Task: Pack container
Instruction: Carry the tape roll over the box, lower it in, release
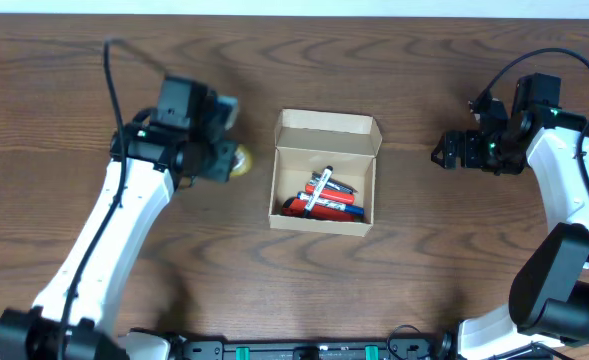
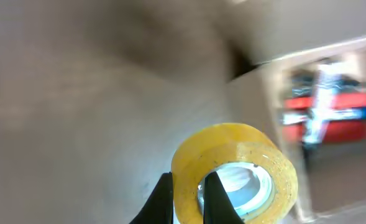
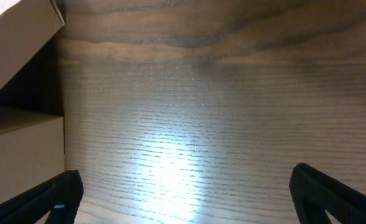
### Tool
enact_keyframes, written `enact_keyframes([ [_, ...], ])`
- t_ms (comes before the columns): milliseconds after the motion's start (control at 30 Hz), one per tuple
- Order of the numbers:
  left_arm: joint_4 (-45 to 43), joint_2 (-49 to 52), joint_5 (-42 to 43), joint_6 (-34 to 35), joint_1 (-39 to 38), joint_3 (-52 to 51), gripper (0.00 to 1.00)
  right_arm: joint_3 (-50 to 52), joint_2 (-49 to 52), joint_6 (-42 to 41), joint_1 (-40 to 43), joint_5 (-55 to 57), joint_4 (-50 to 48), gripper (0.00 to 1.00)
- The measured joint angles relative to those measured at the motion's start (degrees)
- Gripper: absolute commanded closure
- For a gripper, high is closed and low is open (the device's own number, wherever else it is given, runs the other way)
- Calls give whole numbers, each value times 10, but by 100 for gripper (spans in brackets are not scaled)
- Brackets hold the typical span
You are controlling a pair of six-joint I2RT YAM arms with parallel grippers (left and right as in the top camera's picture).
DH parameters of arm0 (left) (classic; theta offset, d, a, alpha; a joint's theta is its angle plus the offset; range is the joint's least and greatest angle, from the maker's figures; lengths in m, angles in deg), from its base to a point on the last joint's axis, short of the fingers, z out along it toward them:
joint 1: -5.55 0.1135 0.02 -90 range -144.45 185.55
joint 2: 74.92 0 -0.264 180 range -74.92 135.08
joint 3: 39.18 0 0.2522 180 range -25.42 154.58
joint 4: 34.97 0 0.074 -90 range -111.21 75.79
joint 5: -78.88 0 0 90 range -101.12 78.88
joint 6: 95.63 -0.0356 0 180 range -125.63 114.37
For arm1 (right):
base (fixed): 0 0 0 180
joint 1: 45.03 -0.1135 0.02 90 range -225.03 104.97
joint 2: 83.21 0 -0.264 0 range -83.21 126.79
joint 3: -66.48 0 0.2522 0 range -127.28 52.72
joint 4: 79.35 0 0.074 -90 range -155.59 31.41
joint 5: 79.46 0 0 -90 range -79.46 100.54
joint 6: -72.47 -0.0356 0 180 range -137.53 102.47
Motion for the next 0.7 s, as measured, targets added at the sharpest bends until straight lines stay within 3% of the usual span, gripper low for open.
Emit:
enact_keyframes([
  [300, 33, 8, 19, -364, -142, 28, 94, 0, 0, 0, 0, 0, 0, 1],
  [467, -4, 31, 3, -445, -173, 28, 94, 0, 0, 0, 0, 0, 0, 1],
  [700, -42, 84, -12, -482, -176, 28, 94, 0, 0, 0, 0, 1, -1, 1],
])
